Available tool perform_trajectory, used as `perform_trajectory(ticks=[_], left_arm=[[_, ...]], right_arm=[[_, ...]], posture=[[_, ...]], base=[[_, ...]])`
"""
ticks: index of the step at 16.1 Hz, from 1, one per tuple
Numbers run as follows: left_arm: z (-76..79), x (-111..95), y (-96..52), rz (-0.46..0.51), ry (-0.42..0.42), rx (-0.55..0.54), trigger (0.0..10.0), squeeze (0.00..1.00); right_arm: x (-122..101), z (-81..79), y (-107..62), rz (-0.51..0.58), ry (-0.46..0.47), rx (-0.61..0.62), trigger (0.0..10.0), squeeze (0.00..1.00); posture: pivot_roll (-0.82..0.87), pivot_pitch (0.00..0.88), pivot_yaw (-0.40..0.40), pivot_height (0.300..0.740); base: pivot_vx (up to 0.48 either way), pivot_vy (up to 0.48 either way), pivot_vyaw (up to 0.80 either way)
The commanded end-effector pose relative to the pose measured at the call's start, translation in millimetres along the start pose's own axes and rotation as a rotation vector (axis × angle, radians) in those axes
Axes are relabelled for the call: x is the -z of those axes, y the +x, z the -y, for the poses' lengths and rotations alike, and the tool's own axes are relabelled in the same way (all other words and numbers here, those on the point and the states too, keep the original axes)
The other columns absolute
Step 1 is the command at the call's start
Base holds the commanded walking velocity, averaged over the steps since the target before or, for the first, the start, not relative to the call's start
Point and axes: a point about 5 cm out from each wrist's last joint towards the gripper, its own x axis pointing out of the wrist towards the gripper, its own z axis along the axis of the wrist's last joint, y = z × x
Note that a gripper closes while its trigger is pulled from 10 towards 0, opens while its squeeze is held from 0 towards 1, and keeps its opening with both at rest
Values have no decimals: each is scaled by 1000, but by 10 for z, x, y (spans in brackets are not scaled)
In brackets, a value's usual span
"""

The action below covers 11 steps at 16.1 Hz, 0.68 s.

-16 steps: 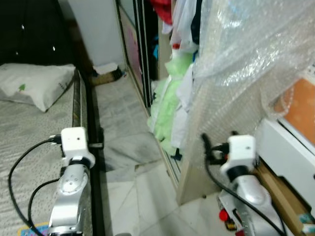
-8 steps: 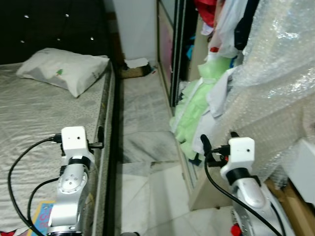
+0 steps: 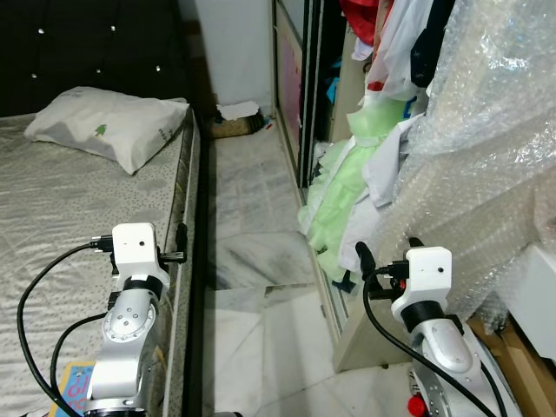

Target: Clean up the room

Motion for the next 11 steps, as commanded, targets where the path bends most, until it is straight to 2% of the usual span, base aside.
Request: perform_trajectory(ticks=[1,11], left_arm=[[-14,-3,-1,-4,9,-3,10000,0],[10,14,2,-13,14,26,10000,0]], right_arm=[[-11,9,31,2,7,1,10000,0],[2,-19,46,-2,12,-5,10000,0]], posture=[[-53,0,24,740],[-51,0,26,740]], base=[[0,0,0],[0,0,0]])
